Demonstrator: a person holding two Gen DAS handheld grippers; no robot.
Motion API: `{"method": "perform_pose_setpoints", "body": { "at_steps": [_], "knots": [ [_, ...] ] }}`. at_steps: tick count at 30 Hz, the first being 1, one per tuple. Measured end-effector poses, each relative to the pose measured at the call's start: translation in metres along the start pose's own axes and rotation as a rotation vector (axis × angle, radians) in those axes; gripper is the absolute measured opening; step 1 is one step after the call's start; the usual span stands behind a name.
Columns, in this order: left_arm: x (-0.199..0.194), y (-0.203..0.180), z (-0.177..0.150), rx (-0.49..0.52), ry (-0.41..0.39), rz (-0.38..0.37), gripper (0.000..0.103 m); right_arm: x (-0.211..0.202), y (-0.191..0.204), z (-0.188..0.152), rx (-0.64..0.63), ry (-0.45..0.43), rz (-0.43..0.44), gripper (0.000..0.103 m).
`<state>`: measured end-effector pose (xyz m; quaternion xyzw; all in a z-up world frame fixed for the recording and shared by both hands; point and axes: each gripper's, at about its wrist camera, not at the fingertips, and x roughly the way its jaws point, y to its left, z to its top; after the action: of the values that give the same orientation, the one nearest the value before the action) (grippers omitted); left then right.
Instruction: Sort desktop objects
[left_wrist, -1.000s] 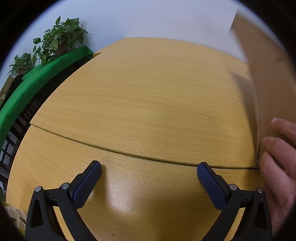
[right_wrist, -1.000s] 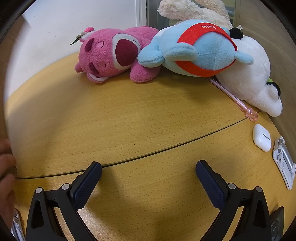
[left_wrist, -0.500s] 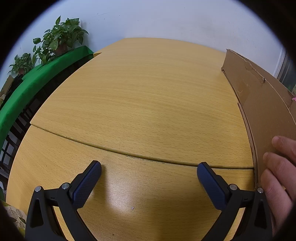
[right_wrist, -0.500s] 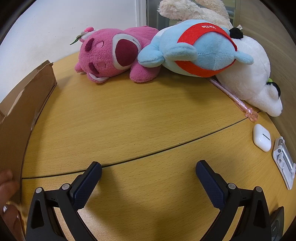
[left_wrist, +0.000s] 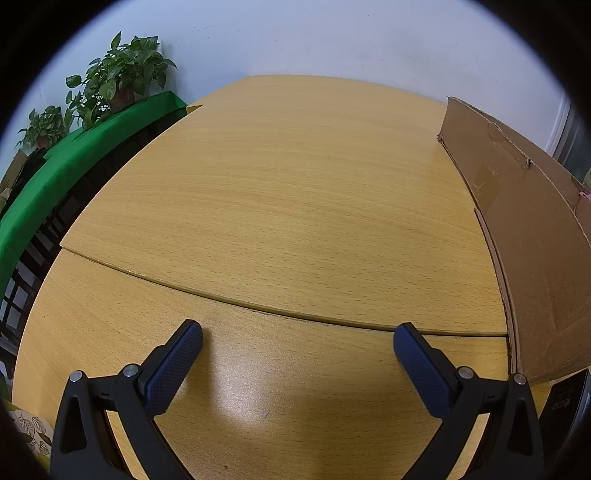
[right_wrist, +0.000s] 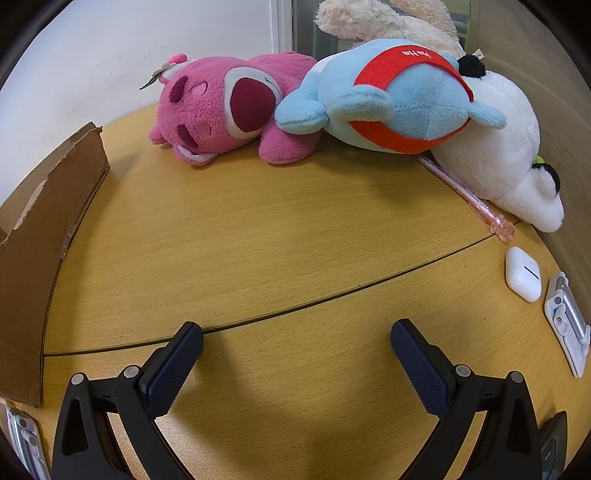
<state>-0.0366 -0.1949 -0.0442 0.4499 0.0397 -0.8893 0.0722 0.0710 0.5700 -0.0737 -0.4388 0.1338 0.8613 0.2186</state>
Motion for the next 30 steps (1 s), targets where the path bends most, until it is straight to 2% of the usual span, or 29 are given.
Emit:
{"method": "perform_pose_setpoints", "body": {
  "at_steps": [22, 30],
  "knots": [
    [-0.0004, 0.0001, 0.0002, -0.001, 0.000, 0.001, 0.103, 0.0015, -0.0006, -0.0001, -0.001, 0.002, 0.000, 0.103],
    [-0.0006, 0.0003, 0.0003, -0.001, 0.000, 0.001, 0.103, 0.0003, 0.0018, 0.0011, 0.038, 0.002, -0.027, 0.103]
  ]
}}
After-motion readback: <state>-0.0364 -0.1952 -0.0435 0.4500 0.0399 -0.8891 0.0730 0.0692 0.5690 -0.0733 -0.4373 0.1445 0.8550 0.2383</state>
